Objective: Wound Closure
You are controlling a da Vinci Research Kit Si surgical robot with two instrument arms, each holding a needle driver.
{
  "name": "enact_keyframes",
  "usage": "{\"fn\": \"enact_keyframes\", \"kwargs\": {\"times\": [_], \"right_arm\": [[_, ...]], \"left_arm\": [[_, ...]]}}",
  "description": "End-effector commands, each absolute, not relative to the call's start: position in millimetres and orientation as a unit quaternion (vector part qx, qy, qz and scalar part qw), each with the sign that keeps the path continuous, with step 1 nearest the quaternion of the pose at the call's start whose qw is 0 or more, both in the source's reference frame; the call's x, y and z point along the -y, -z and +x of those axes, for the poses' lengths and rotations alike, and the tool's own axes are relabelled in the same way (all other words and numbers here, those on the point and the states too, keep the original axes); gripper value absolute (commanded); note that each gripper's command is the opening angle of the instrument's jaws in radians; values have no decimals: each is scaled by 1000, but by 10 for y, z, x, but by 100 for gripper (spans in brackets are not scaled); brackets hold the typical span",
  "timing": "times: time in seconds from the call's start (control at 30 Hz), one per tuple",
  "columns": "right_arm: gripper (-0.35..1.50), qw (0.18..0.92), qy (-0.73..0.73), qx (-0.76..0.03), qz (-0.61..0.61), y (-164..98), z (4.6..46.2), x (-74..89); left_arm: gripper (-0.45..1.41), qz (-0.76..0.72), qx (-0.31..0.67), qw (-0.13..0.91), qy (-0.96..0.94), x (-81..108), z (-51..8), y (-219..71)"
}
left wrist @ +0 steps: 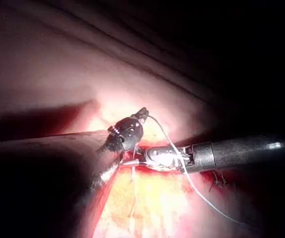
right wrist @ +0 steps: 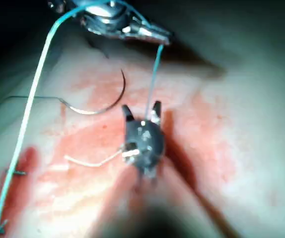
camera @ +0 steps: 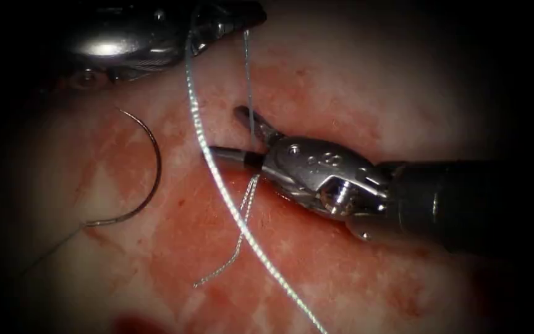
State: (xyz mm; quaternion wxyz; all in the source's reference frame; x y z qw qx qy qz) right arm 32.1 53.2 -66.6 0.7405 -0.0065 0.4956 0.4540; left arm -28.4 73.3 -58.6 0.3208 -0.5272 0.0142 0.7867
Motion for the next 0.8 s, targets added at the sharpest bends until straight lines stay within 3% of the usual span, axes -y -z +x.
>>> {"fn": "enact_keyframes", "kwargs": {"times": [0.03,0.3,0.5,0.53,0.67,0.7,0.8], "right_arm": [[146,740,-452,-498,-6,659,330,-530],[145,741,-445,-503,0,652,340,-531],[126,743,-434,-510,8,653,342,-531],[118,743,-433,-511,9,653,342,-531],[37,744,-418,-521,-4,656,341,-529],[-35,745,-411,-525,-5,658,343,-527],[-35,753,-400,-522,-8,655,345,-524]], "left_arm": [[-35,-527,-13,321,-787,-730,-289,581],[-35,-531,-12,320,-785,-726,-293,585],[-35,-532,-11,320,-784,-722,-294,587],[-35,-532,-11,319,-784,-722,-295,588],[-35,-532,-11,319,-784,-721,-295,588],[-35,-532,-11,319,-784,-720,-295,588],[-35,-532,-10,319,-784,-720,-295,589]]}}
